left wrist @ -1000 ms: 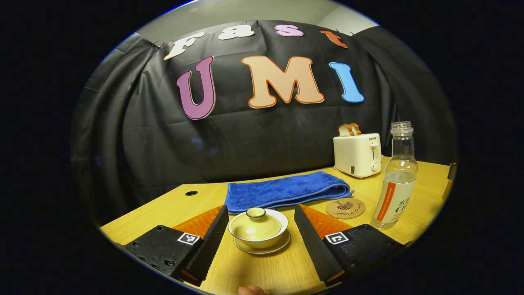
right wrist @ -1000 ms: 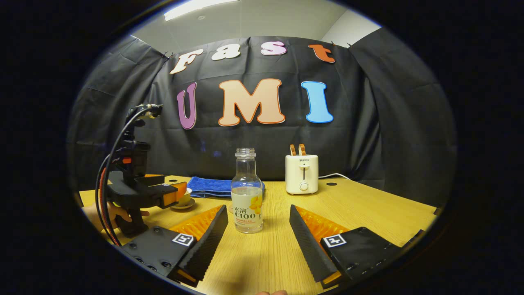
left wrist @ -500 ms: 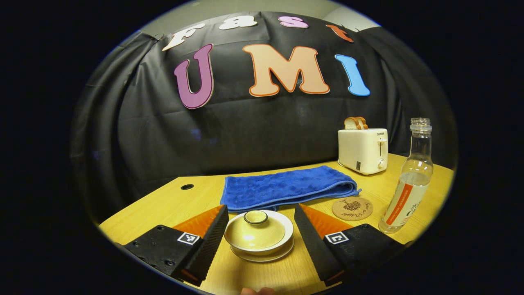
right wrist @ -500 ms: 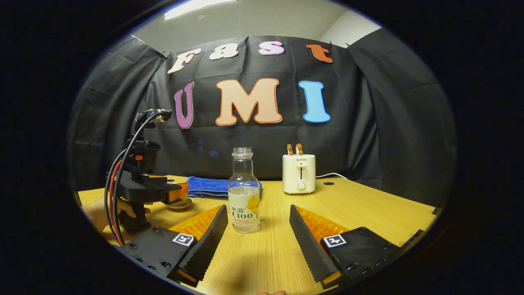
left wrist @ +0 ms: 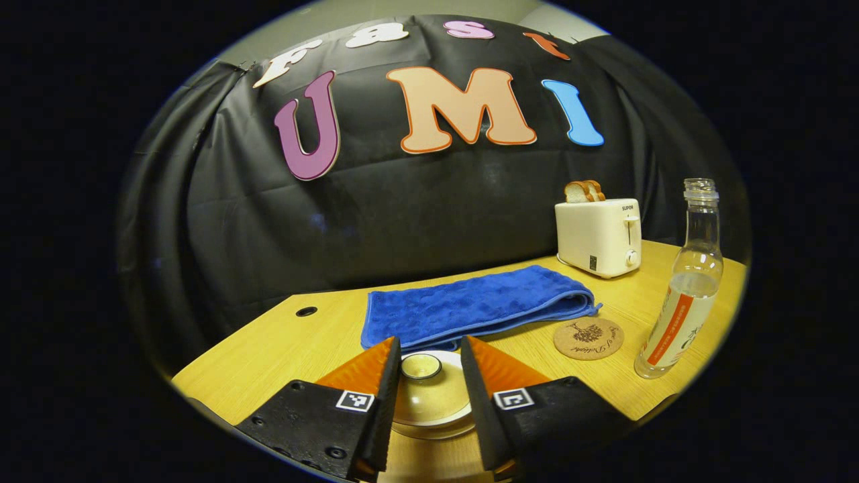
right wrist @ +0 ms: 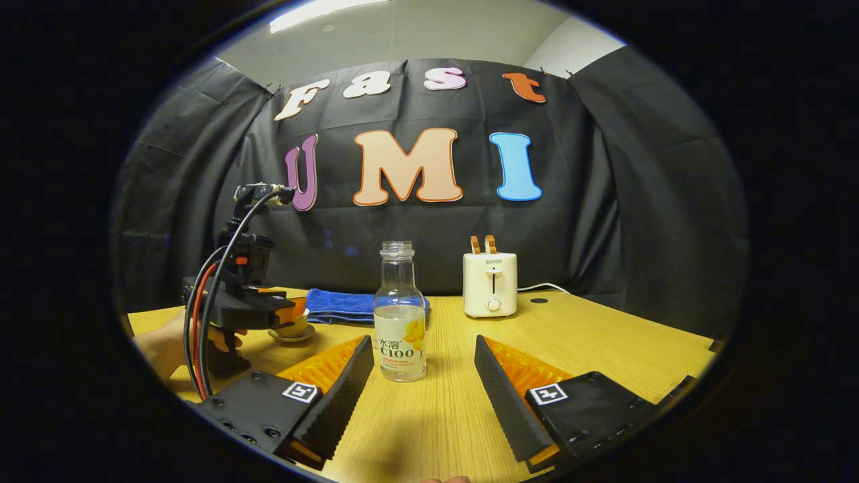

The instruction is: Open the teacup lid with one hand, grasp the water bottle and pour water into the teacup with the other hand; after pouring, place the water bottle on the coaster and then close the teacup lid.

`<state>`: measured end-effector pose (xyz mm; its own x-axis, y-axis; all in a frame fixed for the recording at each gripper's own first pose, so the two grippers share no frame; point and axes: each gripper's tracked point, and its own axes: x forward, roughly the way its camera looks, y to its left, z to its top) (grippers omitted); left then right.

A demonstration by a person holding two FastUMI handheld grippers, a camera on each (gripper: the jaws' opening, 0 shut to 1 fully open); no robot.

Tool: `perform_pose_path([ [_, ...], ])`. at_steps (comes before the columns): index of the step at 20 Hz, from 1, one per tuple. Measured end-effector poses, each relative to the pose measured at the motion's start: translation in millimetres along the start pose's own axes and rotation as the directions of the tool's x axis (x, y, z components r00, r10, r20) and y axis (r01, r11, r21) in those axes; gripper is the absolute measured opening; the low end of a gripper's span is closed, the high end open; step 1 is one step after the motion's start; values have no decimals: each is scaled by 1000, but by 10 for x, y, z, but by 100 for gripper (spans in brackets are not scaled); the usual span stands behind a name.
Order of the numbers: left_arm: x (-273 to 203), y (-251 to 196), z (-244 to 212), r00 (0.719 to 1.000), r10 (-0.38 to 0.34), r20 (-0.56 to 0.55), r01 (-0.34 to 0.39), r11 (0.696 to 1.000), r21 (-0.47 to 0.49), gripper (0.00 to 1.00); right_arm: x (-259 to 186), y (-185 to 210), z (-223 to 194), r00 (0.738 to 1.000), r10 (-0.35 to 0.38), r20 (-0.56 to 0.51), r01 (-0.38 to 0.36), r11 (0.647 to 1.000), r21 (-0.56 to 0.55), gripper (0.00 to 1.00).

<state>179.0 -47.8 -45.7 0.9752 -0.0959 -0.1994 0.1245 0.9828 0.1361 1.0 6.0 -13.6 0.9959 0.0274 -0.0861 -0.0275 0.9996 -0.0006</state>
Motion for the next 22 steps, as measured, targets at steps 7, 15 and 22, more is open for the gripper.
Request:
perform_pose_path([
  [7,1,48,-4,1000,-3,4,3,999,-41,29,4,0,7,1000,0,0,0,1000,0,97],
  [15,-107,152,31,998,27,50,-22,994,-108,24,32,29,-14,1000,24,-5,-24,1000,-1,92],
  [22,-336,207,129,990,57,132,-41,992,-117,24,154,119,-56,999,43,-12,-43,999,-1,98],
])
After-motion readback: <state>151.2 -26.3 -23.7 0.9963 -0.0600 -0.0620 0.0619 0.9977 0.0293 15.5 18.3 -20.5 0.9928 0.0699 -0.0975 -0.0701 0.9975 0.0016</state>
